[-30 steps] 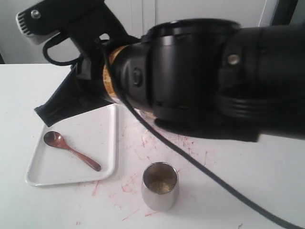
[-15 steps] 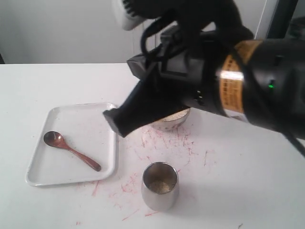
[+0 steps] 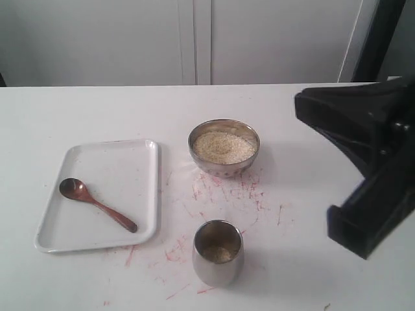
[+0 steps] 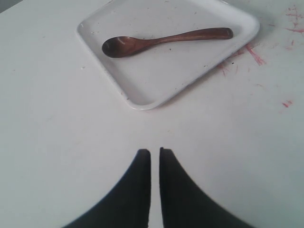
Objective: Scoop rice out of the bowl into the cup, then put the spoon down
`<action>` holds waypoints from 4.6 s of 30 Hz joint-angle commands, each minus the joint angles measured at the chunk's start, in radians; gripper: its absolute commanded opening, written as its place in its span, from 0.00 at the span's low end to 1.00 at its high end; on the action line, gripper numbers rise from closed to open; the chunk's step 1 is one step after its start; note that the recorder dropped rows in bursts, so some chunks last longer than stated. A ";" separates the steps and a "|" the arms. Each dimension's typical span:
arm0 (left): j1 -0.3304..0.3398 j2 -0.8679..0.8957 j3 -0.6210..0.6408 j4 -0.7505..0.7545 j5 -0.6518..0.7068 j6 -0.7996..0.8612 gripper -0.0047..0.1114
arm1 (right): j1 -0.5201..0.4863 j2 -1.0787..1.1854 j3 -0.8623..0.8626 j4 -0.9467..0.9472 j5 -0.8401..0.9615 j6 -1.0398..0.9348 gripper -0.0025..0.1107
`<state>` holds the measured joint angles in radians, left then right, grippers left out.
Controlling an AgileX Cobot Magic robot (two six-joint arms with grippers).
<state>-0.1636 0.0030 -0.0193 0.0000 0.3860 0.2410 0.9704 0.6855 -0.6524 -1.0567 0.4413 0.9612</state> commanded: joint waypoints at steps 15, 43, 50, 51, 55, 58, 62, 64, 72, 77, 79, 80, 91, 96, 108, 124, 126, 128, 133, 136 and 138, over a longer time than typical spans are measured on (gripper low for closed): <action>-0.002 -0.003 0.009 0.000 0.033 -0.006 0.16 | -0.006 -0.137 0.366 0.840 -0.567 -0.829 0.02; -0.002 -0.003 0.009 0.000 0.033 -0.006 0.16 | -0.006 -0.137 0.633 1.057 -0.555 -0.931 0.02; -0.002 -0.003 0.009 0.000 0.033 -0.006 0.16 | -0.006 -0.137 0.652 1.057 -0.508 -0.929 0.02; -0.002 -0.003 0.009 0.000 0.033 -0.006 0.16 | -0.006 -0.137 0.652 1.057 -0.508 -0.929 0.02; -0.002 -0.003 0.009 0.000 0.033 -0.006 0.16 | -0.006 -0.137 0.652 1.057 -0.416 -0.929 0.02; -0.002 -0.003 0.009 0.000 0.033 -0.006 0.16 | -0.006 -0.137 0.652 1.057 -0.391 -0.911 0.02; -0.002 -0.003 0.009 0.000 0.033 -0.006 0.16 | -0.006 -0.137 0.652 1.057 -0.391 -0.911 0.02; -0.002 -0.003 0.009 0.000 0.033 -0.006 0.16 | -0.006 -0.142 0.652 1.057 -0.390 -0.911 0.02; -0.002 -0.003 0.009 0.000 0.033 -0.006 0.16 | -0.085 -0.250 0.652 1.057 -0.348 -0.911 0.02; -0.002 -0.003 0.009 0.000 0.033 -0.006 0.16 | -0.184 -0.317 0.652 1.057 -0.333 -0.911 0.02; -0.002 -0.003 0.009 0.000 0.033 -0.006 0.16 | -0.227 -0.339 0.652 1.057 -0.333 -0.911 0.02; -0.002 -0.003 0.009 0.000 0.033 -0.006 0.16 | -0.249 -0.351 0.652 1.057 -0.333 -0.911 0.02; -0.002 -0.003 0.009 0.000 0.033 -0.006 0.16 | -0.480 -0.478 0.652 1.057 -0.330 -0.911 0.02; -0.002 -0.003 0.009 0.000 0.033 -0.006 0.16 | -0.584 -0.547 0.652 1.057 -0.303 -0.911 0.02; -0.002 -0.003 0.009 0.000 0.033 -0.006 0.16 | -0.757 -0.655 0.652 1.057 -0.128 -0.911 0.02; -0.002 -0.003 0.009 0.000 0.033 -0.006 0.16 | -0.890 -0.686 0.652 1.057 -0.126 -0.911 0.02; -0.002 -0.003 0.009 0.000 0.033 -0.006 0.16 | -0.902 -0.686 0.652 1.063 -0.126 -0.911 0.02; -0.002 -0.003 0.009 0.000 0.033 -0.006 0.16 | -0.914 -0.686 0.652 1.063 -0.126 -0.911 0.02; -0.002 -0.003 0.009 0.000 0.033 -0.006 0.16 | -0.943 -0.686 0.652 1.057 -0.126 -0.911 0.02; -0.002 -0.003 0.009 0.000 0.033 -0.006 0.16 | -0.962 -0.686 0.652 1.057 -0.126 -0.911 0.02; -0.002 -0.003 0.009 0.000 0.033 -0.006 0.16 | -0.974 -0.686 0.652 1.057 -0.124 -0.911 0.02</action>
<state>-0.1636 0.0030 -0.0193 0.0000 0.3860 0.2410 0.0148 0.0061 -0.0055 0.0000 0.3207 0.0450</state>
